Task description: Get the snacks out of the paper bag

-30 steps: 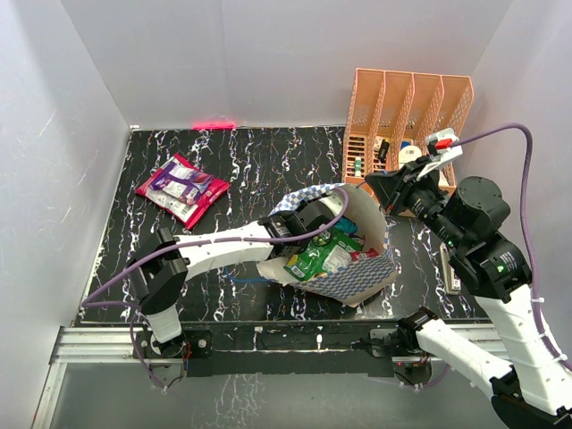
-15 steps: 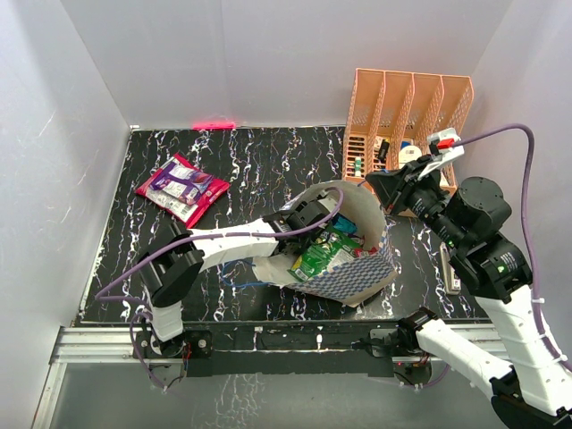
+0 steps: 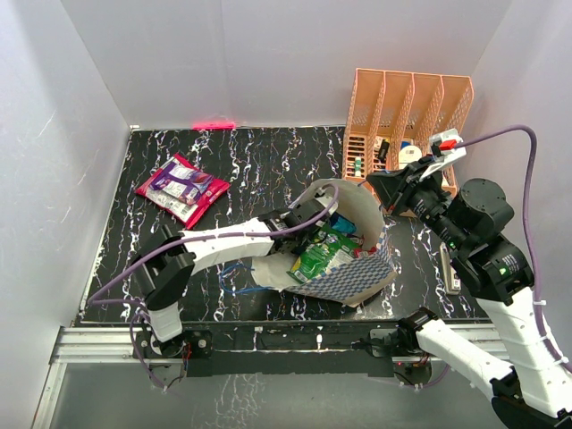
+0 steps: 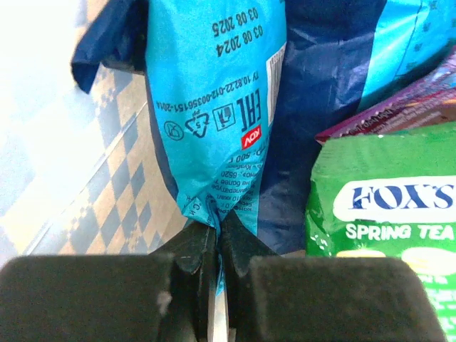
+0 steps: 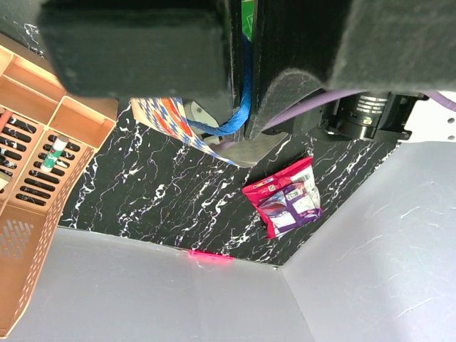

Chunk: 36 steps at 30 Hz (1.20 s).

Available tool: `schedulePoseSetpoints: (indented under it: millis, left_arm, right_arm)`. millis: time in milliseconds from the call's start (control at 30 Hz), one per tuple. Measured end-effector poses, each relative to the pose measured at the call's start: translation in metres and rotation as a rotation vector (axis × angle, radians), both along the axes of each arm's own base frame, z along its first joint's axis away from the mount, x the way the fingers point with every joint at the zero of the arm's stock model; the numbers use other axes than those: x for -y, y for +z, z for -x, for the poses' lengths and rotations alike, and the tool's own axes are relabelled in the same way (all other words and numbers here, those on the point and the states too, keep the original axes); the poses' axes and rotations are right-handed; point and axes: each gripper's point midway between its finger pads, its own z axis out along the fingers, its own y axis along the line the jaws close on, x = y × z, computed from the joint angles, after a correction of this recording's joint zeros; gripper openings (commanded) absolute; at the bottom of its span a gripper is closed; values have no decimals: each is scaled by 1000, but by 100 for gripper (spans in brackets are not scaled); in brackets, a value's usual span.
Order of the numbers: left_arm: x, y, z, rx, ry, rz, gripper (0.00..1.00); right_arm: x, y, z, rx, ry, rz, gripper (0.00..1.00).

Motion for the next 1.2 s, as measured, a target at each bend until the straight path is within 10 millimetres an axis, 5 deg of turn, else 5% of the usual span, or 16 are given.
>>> schedulePoseSetpoints:
  millis: [133, 433, 700, 1200]
  left_arm:
    - [-2, 13, 8, -20, -14, 27, 0]
    - [0, 86, 40, -45, -120, 238, 0]
    - [-7, 124, 71, -79, -215, 350, 0]
    - [14, 144, 95, -115, -353, 401, 0]
  right_arm:
    - [0, 0, 0, 1, 0, -1, 7]
    - [1, 5, 2, 17, 0, -9, 7]
    - [0, 10, 3, 34, 4, -24, 7]
    - [-21, 7, -9, 3, 77, -45, 7]
